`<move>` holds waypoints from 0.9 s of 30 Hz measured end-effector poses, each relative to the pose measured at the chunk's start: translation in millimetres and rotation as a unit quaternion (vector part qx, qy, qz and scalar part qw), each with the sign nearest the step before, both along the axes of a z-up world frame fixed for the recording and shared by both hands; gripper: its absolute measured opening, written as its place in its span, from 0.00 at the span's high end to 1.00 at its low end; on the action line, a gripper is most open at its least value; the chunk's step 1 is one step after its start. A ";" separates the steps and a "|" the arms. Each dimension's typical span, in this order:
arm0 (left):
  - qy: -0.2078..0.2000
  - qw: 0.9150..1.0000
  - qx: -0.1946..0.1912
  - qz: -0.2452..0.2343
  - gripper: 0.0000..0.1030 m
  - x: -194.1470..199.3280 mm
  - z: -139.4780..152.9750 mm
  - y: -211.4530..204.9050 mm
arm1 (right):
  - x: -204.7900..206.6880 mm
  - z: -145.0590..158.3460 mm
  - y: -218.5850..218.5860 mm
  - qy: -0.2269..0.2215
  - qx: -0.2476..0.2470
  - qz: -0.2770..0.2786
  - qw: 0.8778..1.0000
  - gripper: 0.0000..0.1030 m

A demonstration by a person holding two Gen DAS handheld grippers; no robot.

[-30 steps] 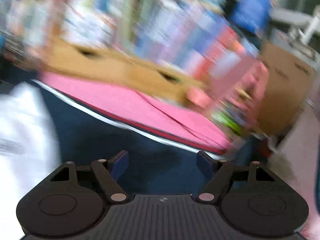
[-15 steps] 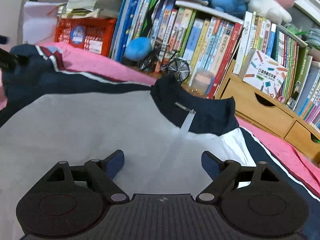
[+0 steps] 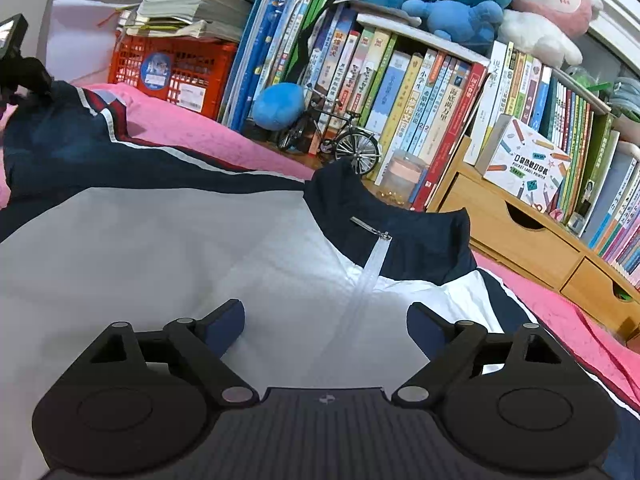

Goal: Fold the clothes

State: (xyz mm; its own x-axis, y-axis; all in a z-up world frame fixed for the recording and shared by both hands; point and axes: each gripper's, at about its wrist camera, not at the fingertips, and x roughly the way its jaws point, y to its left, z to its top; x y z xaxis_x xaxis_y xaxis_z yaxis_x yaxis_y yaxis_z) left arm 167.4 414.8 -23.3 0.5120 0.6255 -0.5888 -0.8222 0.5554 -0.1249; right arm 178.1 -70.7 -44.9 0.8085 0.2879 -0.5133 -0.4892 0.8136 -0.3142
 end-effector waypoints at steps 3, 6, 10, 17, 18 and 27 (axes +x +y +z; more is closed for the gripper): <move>0.017 0.997 0.069 0.010 0.95 1.3 7.1 -8.5 | 1.3 2.1 6.0 -0.002 0.005 0.006 1.000 0.14; 0.030 0.979 0.198 0.035 0.95 2.1 17.6 -35.3 | 7.9 7.8 16.8 0.002 0.011 0.015 1.000 0.14; 0.079 0.980 0.150 0.101 0.94 8.2 11.0 -16.9 | 22.2 11.2 30.0 0.014 0.019 0.016 1.000 0.13; 0.192 0.970 0.124 0.080 0.68 20.7 1.1 -19.6 | 98.3 0.3 31.8 0.091 0.078 -0.028 0.992 0.09; 0.201 0.967 0.137 0.074 0.62 21.1 2.2 -26.5 | 120.2 -2.5 32.4 0.100 0.088 -0.050 0.990 0.02; 0.179 0.964 0.198 0.000 0.18 11.9 31.2 -111.3 | 154.5 59.7 -19.4 0.116 0.226 -0.111 0.961 0.14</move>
